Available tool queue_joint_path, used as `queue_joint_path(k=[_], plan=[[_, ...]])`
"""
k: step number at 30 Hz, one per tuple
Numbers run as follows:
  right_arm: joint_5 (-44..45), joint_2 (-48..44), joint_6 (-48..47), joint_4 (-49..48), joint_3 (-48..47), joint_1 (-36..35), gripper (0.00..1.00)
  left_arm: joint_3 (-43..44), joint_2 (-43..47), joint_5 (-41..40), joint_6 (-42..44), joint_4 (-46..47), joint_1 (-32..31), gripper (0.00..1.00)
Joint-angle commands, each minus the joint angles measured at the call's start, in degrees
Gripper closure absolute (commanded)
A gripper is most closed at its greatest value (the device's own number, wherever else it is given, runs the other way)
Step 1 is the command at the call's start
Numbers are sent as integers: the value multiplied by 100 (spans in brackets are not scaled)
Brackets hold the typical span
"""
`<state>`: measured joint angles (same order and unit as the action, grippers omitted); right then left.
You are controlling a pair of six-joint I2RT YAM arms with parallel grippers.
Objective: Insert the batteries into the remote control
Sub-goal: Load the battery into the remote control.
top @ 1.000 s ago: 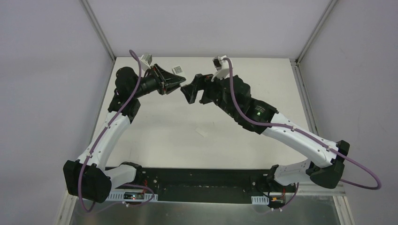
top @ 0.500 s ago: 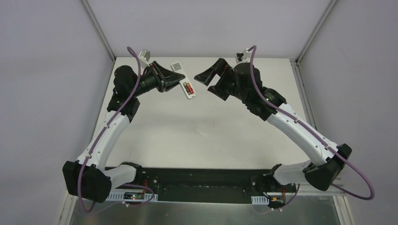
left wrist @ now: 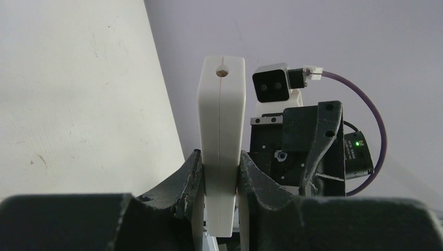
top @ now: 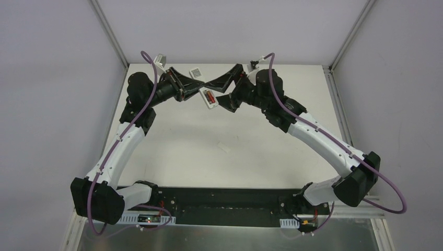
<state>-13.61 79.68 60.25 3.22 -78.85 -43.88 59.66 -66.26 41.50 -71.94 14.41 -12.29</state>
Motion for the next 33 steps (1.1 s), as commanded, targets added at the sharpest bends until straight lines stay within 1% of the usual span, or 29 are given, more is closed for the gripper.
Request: queue_joint_path(k=[1,7,9,18,33], plan=[[-397,172,410,-549,-6,37,15,282,113,37,195,373,34,100],[-471,267,523,-653,58,36,28,301,128,96,253,381,34,100],[-476,292,578,-678,75,45,31,308,137,117,280,387,34,100],[-595,395,799,-761,135,102,36,301,205,192,391,395,34,100],[-740,425,744,-735,268,137,45,275,227,107,277,420,34,100]])
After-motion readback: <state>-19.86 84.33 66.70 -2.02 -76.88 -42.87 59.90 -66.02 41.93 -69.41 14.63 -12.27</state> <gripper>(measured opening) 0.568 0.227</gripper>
